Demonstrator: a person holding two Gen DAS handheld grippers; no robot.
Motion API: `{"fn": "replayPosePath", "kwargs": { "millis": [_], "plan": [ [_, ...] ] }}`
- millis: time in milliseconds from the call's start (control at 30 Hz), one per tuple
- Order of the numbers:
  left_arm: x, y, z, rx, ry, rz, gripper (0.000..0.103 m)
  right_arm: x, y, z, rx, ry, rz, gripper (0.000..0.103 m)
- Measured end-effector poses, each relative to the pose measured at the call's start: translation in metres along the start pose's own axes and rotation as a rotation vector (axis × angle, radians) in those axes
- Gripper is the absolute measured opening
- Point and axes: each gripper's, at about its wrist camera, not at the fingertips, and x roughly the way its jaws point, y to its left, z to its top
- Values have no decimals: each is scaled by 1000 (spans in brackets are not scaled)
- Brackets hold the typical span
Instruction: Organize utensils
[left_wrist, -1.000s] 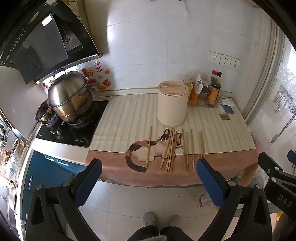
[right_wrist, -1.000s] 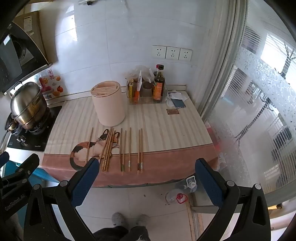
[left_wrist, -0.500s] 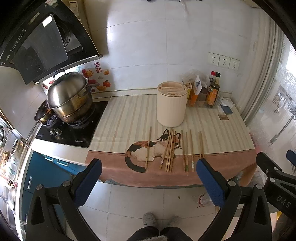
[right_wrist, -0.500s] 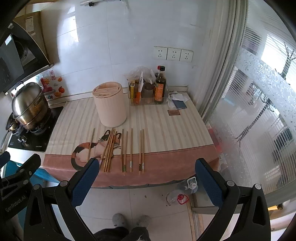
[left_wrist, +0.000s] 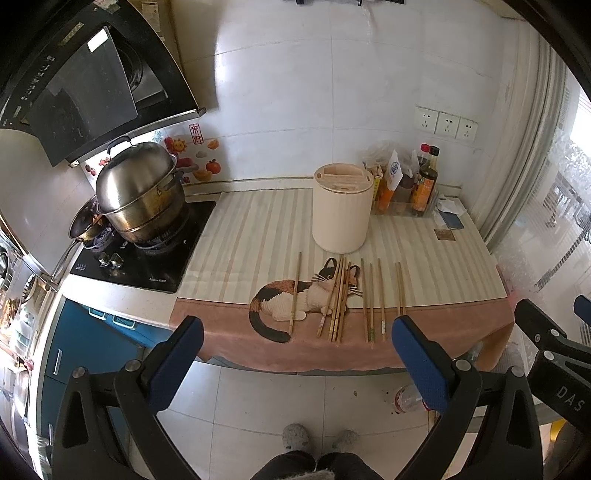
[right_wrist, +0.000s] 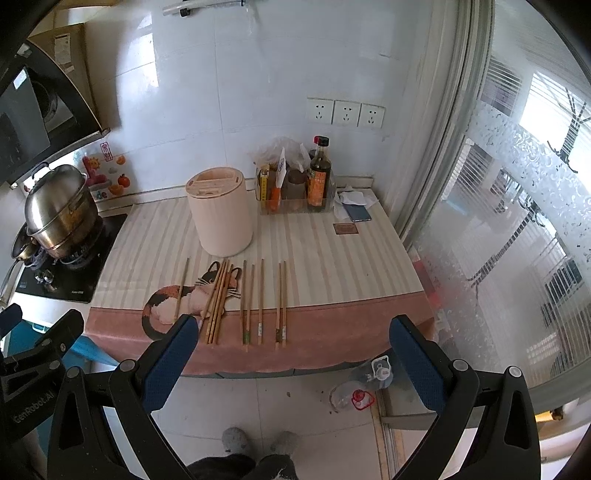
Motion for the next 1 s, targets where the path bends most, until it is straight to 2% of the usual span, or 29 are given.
{"fn": "replayPosePath", "kwargs": {
  "millis": [1000],
  "plan": [
    [-4, 1, 2, -9, -15, -2, 103, -7, 2, 1, -3, -21, -1, 103]
  ]
}}
